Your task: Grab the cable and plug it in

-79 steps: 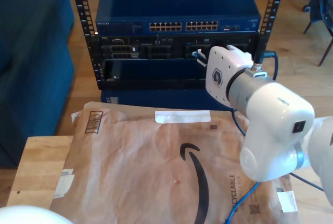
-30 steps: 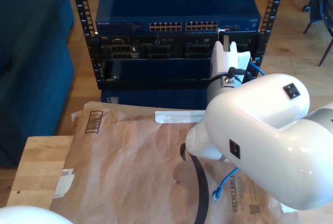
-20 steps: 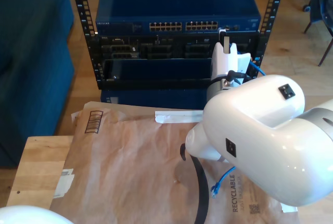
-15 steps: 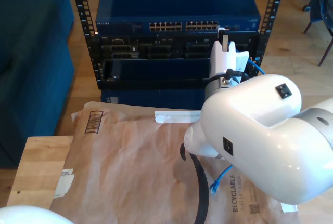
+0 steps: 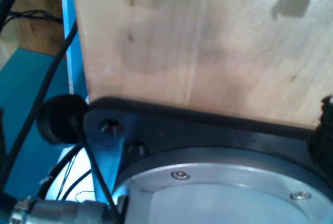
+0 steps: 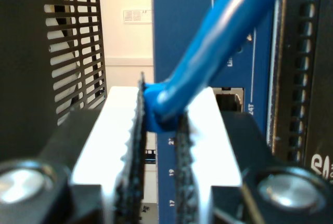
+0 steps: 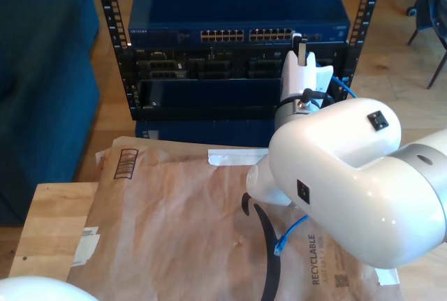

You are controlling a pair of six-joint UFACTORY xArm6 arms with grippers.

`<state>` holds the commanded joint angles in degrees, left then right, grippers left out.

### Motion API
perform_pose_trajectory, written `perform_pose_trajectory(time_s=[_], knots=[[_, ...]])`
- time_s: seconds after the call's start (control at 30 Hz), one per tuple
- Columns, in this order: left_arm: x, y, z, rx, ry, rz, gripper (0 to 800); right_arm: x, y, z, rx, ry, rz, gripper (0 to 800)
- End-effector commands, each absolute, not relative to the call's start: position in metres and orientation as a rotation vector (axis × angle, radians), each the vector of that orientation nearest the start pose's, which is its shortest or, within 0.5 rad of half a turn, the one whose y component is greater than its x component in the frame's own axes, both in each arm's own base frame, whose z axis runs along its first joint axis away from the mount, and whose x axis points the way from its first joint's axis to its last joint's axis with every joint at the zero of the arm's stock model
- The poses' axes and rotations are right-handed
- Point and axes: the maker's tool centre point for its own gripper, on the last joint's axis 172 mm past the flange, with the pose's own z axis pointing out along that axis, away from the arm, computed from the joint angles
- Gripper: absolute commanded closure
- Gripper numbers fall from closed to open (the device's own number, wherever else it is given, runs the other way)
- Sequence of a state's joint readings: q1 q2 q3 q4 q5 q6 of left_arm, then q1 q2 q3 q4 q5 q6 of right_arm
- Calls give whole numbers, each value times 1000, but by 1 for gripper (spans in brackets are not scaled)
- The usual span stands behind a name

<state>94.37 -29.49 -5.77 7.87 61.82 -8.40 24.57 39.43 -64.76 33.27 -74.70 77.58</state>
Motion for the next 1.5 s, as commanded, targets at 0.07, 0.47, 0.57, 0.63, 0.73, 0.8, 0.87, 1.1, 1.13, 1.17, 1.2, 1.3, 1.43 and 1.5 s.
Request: perform_pose_trajectory(time_s=[0.07, 0.47, 0.57, 0.63, 0.73, 0.8, 0.87, 1.1, 1.13, 1.17, 1.2, 1.3, 1.43, 1.5], knots=[[-36, 114, 33, 1876, 2136, -593, 0, 654, 131, 280, -1050, 1227, -1341, 800], [-36, 114, 33, 1876, 2136, -593, 0, 655, 137, 278, -1067, 1214, -1331, 800], [-36, 114, 33, 1876, 2136, -593, 0, 655, 137, 278, -1068, 1214, -1333, 800], [-36, 114, 33, 1876, 2136, -593, 0, 655, 137, 277, -1073, 1217, -1329, 800], [-36, 114, 33, 1876, 2136, -593, 0, 656, 137, 277, -1074, 1217, -1329, 800], [-36, 114, 33, 1876, 2136, -593, 0, 656, 137, 277, -1073, 1218, -1327, 800], [-36, 114, 33, 1876, 2136, -593, 0, 656, 138, 278, -1075, 1216, -1328, 800], [-36, 114, 33, 1876, 2136, -593, 0, 657, 137, 274, -1079, 1221, -1326, 800], [-36, 114, 33, 1876, 2136, -593, 0, 657, 136, 274, -1078, 1222, -1327, 800], [-36, 114, 33, 1876, 2136, -593, 0, 657, 136, 273, -1079, 1223, -1327, 800], [-36, 114, 33, 1876, 2136, -593, 0, 657, 137, 272, -1079, 1223, -1327, 800], [-36, 114, 33, 1876, 2136, -593, 0, 661, 138, 274, -1075, 1223, -1323, 800], [-36, 114, 33, 1876, 2136, -593, 0, 664, 140, 276, -1067, 1217, -1323, 800], [-36, 114, 33, 1876, 2136, -593, 0, 665, 140, 273, -1069, 1219, -1322, 800]])
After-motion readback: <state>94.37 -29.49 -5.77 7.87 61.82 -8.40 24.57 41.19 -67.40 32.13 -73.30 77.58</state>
